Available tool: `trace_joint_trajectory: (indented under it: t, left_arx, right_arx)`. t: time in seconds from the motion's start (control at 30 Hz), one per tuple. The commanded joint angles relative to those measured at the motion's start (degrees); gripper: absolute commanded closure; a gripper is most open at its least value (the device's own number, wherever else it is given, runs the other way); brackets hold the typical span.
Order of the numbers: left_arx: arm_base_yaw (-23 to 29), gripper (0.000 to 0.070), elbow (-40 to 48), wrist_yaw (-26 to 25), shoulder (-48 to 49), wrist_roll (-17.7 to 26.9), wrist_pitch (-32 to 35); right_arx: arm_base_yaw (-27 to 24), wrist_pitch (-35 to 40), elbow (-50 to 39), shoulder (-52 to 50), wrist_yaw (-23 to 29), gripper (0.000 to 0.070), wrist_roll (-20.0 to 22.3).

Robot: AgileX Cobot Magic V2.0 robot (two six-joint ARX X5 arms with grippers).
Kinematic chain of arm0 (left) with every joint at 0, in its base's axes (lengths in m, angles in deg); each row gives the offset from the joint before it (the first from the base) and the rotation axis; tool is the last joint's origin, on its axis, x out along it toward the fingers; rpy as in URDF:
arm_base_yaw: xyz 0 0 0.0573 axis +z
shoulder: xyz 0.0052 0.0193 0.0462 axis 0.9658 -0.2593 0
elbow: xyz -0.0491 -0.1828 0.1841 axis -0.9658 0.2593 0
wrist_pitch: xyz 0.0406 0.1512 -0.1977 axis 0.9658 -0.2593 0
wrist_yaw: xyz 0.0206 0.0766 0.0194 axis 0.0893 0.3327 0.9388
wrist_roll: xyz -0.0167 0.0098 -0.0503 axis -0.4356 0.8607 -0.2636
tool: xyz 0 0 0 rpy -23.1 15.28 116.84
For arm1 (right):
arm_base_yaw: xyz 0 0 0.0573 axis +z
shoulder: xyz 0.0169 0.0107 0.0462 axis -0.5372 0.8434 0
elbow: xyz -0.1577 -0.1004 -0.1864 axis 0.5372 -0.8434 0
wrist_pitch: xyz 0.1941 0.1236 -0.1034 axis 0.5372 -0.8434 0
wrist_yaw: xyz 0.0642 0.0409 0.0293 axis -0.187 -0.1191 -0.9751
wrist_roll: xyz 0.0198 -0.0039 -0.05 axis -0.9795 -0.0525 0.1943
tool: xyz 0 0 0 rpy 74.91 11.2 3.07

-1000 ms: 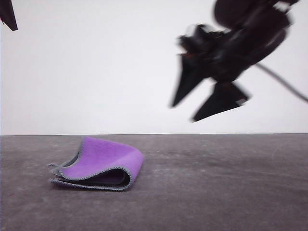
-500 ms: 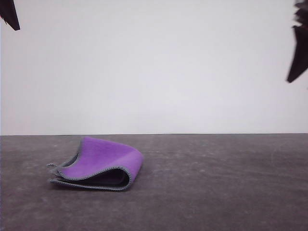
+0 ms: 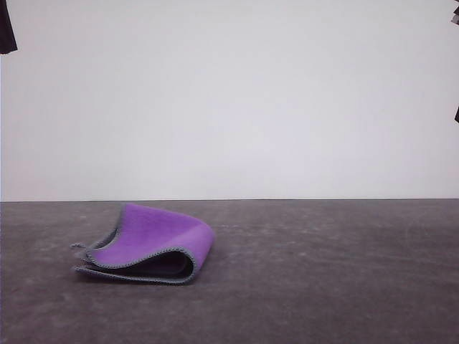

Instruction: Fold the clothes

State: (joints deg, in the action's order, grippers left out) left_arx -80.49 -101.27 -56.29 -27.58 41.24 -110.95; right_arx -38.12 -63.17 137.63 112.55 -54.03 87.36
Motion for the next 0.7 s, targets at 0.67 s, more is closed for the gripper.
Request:
trace_joint_trajectory:
  t: [0.67]
  left_arx:
    - [0.2, 0.0684, 0.7, 0.4, 1.9, 0.1, 1.5]
  right_arx:
    - [0.1, 3.8, 0.4, 0.5, -0.6, 0.0694, -0.8]
